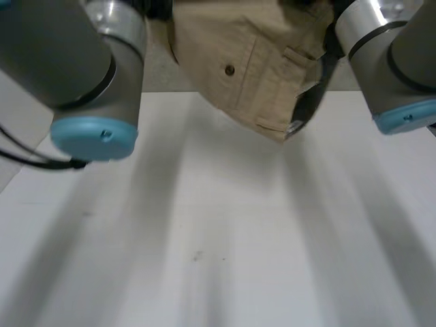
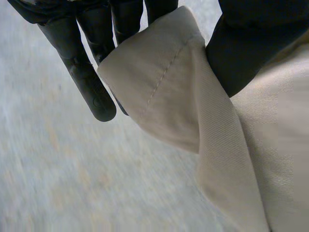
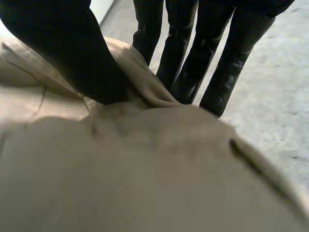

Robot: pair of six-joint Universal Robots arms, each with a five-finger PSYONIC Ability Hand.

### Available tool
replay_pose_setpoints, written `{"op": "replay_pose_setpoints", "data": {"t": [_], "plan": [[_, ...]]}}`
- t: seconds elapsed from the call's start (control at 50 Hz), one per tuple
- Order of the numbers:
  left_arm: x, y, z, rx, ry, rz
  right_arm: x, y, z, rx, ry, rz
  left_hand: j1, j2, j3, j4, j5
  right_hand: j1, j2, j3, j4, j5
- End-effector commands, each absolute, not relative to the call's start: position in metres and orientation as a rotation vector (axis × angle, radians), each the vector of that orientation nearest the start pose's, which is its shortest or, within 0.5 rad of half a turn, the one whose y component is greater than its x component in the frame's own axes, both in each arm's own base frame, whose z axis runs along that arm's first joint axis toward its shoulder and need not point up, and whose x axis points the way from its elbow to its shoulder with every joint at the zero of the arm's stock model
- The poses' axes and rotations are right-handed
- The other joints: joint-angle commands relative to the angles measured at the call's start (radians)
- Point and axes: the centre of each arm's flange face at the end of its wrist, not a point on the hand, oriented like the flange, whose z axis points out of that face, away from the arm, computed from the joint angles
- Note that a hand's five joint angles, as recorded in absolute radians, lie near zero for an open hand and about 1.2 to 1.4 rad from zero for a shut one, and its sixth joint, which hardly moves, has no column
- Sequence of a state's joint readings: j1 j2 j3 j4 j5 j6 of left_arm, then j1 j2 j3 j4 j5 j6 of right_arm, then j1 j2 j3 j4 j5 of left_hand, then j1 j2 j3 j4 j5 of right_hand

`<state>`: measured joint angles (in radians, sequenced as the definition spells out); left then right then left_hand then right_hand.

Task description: Fold the shorts.

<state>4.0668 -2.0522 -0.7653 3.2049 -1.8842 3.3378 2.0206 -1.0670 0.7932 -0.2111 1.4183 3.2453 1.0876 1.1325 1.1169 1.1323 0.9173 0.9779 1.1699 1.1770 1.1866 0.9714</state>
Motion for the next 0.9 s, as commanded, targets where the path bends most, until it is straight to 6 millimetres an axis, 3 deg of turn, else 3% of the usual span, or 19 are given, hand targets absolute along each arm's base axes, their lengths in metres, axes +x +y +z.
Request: {"op": "replay_pose_setpoints", "data": {"t": [0.02, 0.06, 0.14, 0.2, 0.3, 0.36, 0.42, 0.44, 0.46, 0.52, 0.58, 0.68, 0.74, 0.8, 0.9], "plan": [[-0.312, -0.268, 0.303, 0.273, 2.33, -2.463, 0.339, -0.316, 0.311, -0.725, 1.653, -2.034, 0.186, 0.141, 0.156, 0.141, 0.182, 0.418, 0.226, 0.219, 0.21, 0.25], [-0.302, -0.259, 0.269, 0.249, 2.473, -2.319, 0.338, -0.314, 0.274, -0.841, 1.796, -1.959, 0.151, 0.106, 0.122, 0.106, 0.147, 0.418, 0.226, 0.219, 0.21, 0.25], [-0.286, -0.242, 0.219, 0.22, 2.658, -2.073, 0.341, -0.298, 0.231, -1.037, 1.935, -1.833, 0.045, 0.0, 0.016, 0.0, 0.041, 0.418, 0.226, 0.219, 0.21, 0.25], [-0.273, -0.225, 0.188, 0.219, 2.76, -1.867, 0.337, -0.29, 0.211, -1.133, 2.004, -1.761, -0.061, -0.105, -0.09, -0.105, -0.065, 0.418, 0.226, 0.219, 0.21, 0.25], [-0.259, -0.202, 0.164, 0.27, 2.838, -1.63, 0.326, -0.277, 0.189, -1.254, 2.094, -1.643, -0.243, -0.287, -0.272, -0.287, -0.247, 0.418, 0.226, 0.219, 0.21, 0.25], [-0.256, -0.195, 0.166, 0.296, 2.841, -1.597, 0.324, -0.273, 0.19, -1.264, 2.102, -1.62, -0.293, -0.337, -0.322, -0.337, -0.297, 0.418, 0.226, 0.219, 0.21, 0.25], [-0.254, -0.194, 0.183, 0.282, 2.822, -1.662, 0.322, -0.268, 0.198, -1.257, 2.093, -1.622, -0.363, -0.408, -0.392, -0.408, -0.367, 0.35, 0.158, 0.151, 0.141, 0.182], [-0.253, -0.194, 0.196, 0.265, 2.803, -1.726, 0.321, -0.267, 0.201, -1.253, 2.089, -1.629, -0.427, -0.472, -0.456, -0.472, -0.431, 0.238, 0.046, 0.039, 0.03, 0.07], [-0.253, -0.194, 0.202, 0.266, 2.792, -1.758, 0.321, -0.264, 0.207, -1.248, 2.08, -1.64, -0.454, -0.499, -0.483, -0.499, -0.458, -0.12, -0.312, -0.319, -0.329, -0.288], [-0.253, -0.197, 0.226, 0.285, 2.721, -1.884, 0.318, -0.259, 0.21, -1.242, 2.076, -1.643, -0.51, -0.555, -0.539, -0.555, -0.514, -0.674, -0.866, -0.873, -0.883, -0.842], [-0.258, -0.202, 0.249, 0.366, 2.624, -2.011, 0.317, -0.257, 0.212, -1.206, 2.081, -1.64, -0.569, -0.614, -0.598, -0.613, -0.573, -0.717, -0.909, -0.916, -0.925, -0.885], [-0.269, -0.214, 0.267, 0.522, 2.506, -2.167, 0.296, -0.262, 0.237, -0.902, 2.115, -1.645, -0.581, -0.625, -0.61, -0.625, -0.585, -0.737, -0.929, -0.936, -0.946, -0.905], [-0.275, -0.224, 0.273, 0.628, 2.442, -2.256, 0.284, -0.262, 0.24, -0.758, 2.145, -1.613, -0.636, -0.681, -0.665, -0.681, -0.64, -0.737, -0.929, -0.936, -0.946, -0.905], [-0.277, -0.234, 0.273, 0.705, 2.407, -2.292, 0.267, -0.262, 0.245, -0.604, 2.176, -1.588, -0.642, -0.687, -0.671, -0.687, -0.646, -0.734, -0.926, -0.933, -0.943, -0.902], [-0.286, -0.262, 0.253, 0.898, 2.406, -2.266, 0.241, -0.259, 0.236, -0.444, 2.257, -1.531, -0.645, -0.69, -0.674, -0.69, -0.649, -0.726, -0.918, -0.925, -0.934, -0.894]]}}
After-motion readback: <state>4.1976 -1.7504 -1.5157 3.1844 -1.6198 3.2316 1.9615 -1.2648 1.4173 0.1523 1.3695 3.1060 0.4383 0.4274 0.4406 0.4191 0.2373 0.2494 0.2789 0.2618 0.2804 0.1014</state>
